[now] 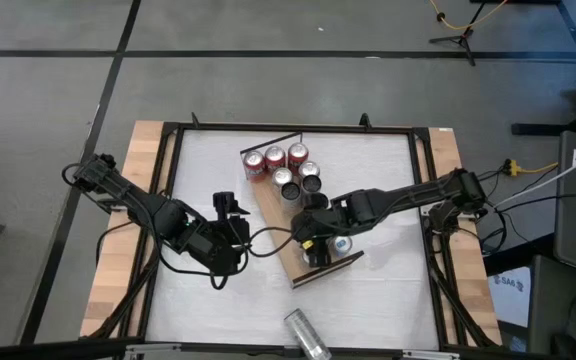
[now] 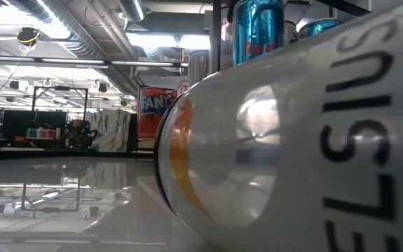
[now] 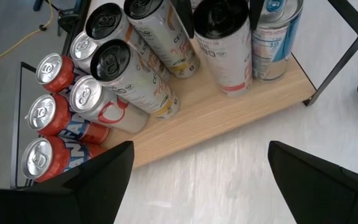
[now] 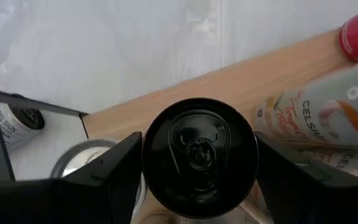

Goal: Place canned beverage on shelf
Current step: Align the red soda can with the other red soda can

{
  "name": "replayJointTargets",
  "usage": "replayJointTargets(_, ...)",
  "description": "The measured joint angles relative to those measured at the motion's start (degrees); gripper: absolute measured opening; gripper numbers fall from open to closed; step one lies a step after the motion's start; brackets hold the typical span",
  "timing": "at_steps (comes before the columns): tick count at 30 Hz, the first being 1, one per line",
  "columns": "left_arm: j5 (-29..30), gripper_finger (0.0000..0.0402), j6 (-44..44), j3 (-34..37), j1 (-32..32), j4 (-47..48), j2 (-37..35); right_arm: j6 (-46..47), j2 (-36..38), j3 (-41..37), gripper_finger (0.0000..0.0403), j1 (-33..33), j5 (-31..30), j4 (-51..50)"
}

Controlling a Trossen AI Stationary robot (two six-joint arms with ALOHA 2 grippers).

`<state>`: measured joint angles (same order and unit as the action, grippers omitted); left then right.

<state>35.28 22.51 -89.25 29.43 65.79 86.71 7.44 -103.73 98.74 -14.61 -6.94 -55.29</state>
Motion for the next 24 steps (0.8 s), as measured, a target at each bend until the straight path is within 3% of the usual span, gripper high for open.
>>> replayJointTargets(24,0.0,0.0363,0.0,0.0,0.0,-0.4,0.0,0.0,0.2,0.1,0.0264,0.0,0.0,-4.3)
